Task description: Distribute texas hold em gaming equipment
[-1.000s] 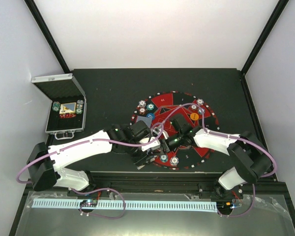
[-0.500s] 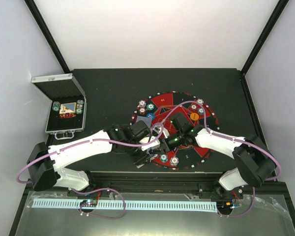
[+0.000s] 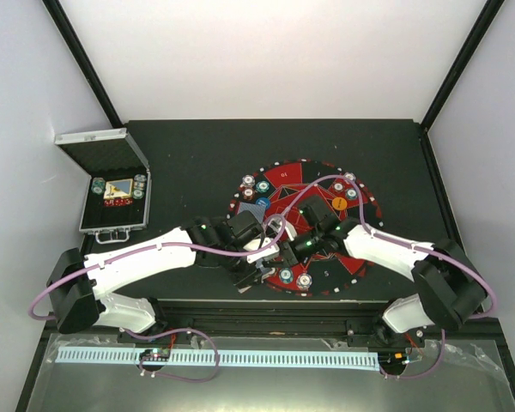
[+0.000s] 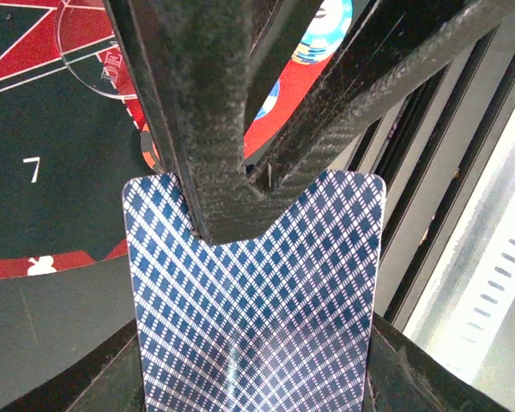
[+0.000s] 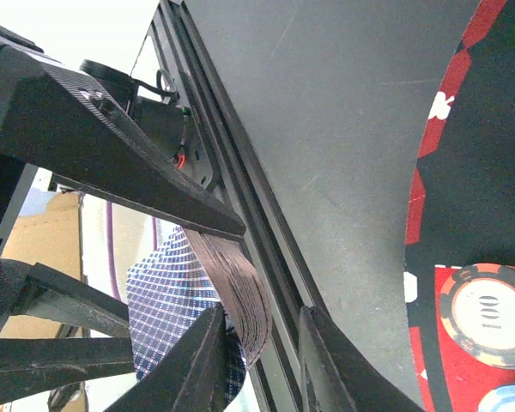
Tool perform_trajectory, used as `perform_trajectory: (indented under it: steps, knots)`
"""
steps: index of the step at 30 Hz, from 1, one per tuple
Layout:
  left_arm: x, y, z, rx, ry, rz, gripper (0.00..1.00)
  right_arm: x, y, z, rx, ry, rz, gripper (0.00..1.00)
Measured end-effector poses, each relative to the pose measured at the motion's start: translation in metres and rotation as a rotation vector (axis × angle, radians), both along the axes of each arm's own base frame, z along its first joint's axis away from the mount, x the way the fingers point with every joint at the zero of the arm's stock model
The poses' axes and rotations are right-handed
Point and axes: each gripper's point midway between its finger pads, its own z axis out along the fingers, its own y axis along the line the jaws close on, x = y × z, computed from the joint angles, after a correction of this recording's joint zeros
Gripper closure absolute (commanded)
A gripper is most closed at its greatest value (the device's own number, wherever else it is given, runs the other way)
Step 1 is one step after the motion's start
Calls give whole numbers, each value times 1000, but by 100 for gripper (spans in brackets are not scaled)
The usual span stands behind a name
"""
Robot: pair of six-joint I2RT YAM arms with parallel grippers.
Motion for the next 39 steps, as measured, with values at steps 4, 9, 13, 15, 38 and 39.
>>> perform_trajectory:
  steps: [4, 9, 13, 15, 38, 39]
  knots:
    - [1, 0, -1, 5, -1, 2, 45, -1, -1, 3, 3, -5, -2, 86]
    - [2, 1, -2, 10, -5, 4, 45, -1, -2, 8, 8, -12, -5, 93]
    - [3, 2, -2, 15, -12, 7, 45, 0, -4, 10, 3, -19, -13, 99]
    - [4, 2, -3, 20, -17, 9, 45, 1, -5, 11, -1, -27, -17, 99]
    - [28, 14, -6, 65, -92, 80, 46, 38, -57, 33, -176, -209, -221, 99]
    - [30, 15, -5, 67, -95, 87, 46, 41, -62, 36, -186, -225, -243, 99]
